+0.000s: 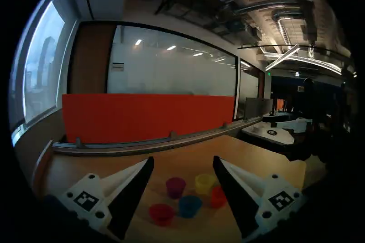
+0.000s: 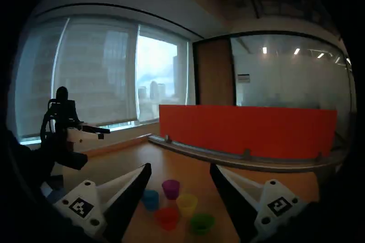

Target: Pour water

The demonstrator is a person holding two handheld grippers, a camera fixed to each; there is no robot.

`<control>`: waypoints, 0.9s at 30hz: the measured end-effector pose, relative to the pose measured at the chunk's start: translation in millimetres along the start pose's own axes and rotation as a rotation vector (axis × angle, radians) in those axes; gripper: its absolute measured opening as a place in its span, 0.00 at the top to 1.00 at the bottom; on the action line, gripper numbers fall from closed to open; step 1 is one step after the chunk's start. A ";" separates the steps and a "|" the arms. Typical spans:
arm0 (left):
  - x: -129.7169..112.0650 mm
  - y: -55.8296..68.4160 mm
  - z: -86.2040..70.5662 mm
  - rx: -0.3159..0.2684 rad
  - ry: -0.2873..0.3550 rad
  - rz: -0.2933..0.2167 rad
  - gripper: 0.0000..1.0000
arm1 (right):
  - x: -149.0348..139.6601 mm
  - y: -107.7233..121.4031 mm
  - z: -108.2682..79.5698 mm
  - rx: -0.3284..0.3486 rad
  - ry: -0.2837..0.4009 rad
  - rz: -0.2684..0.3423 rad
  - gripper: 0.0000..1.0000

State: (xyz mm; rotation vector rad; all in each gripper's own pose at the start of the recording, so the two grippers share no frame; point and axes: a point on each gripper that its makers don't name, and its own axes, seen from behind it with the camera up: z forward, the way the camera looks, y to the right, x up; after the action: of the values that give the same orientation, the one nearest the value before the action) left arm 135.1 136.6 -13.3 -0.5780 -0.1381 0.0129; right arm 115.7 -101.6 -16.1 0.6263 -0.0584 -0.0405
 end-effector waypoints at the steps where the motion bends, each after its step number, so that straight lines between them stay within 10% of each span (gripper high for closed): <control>1: -2.1 2.0 0.5 -0.008 -0.005 0.000 0.04 | -2.3 0.3 0.2 0.000 -0.011 -0.006 0.01; 27: -99.5 21.7 16.8 -0.127 -0.301 0.076 0.04 | -80.2 11.8 -2.2 0.004 -0.301 -0.097 0.01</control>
State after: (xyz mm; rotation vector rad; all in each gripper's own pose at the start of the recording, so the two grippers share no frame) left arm 34.8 158.8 -23.8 -0.7060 -0.4114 0.1662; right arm 36.1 -86.3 -14.3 0.6232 -0.3192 -0.2289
